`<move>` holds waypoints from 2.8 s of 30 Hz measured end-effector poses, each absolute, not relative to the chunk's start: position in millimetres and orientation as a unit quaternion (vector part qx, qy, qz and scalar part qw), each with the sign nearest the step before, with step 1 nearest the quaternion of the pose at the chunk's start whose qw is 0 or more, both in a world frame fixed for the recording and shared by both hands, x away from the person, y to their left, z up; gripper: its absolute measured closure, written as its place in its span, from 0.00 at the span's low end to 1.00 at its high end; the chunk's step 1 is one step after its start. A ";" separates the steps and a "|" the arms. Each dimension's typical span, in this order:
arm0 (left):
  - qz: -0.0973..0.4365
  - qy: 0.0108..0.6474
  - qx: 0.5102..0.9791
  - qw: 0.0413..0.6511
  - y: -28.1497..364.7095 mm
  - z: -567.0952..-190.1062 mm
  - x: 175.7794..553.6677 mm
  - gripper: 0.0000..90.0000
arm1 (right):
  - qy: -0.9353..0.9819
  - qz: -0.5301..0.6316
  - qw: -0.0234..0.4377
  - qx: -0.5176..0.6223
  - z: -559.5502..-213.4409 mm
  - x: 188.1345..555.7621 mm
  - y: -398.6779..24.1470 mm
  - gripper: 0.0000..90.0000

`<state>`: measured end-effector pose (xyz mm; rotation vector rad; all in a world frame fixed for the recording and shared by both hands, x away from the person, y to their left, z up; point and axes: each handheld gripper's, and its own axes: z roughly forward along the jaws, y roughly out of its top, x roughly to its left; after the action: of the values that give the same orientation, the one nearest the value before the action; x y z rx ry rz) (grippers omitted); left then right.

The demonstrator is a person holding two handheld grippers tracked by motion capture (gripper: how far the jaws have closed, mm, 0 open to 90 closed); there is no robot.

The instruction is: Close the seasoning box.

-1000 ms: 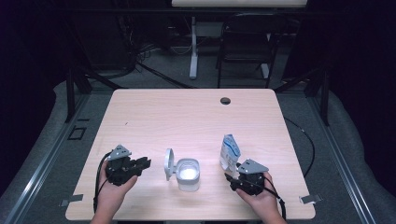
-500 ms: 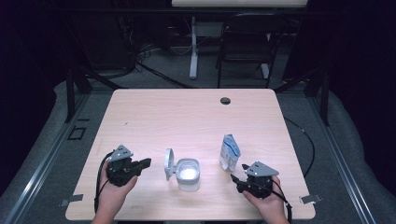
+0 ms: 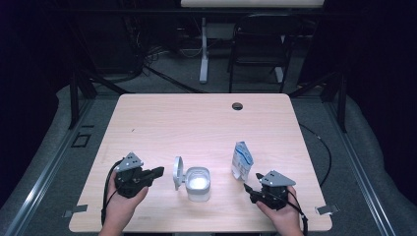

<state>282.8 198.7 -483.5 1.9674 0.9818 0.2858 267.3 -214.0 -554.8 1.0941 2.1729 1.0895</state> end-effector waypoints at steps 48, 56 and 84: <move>0.092 0.341 0.811 0.466 158.3 -478.8 272.3 1.00 | 0.798 0.394 0.224 0.397 -557.9 264.7 -213.9 0.45; 0.093 0.347 0.808 0.467 163.2 -478.5 273.4 1.00 | 0.797 0.394 0.225 0.398 -557.9 264.6 -213.5 0.45; 0.102 0.441 0.769 0.451 220.1 -510.8 298.0 1.00 | 0.804 0.384 0.229 0.391 -558.9 262.8 -212.6 0.45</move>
<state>298.0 220.1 -510.8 1.9005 1.0910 0.2526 262.8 -212.6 -558.9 1.0770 2.2143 1.0561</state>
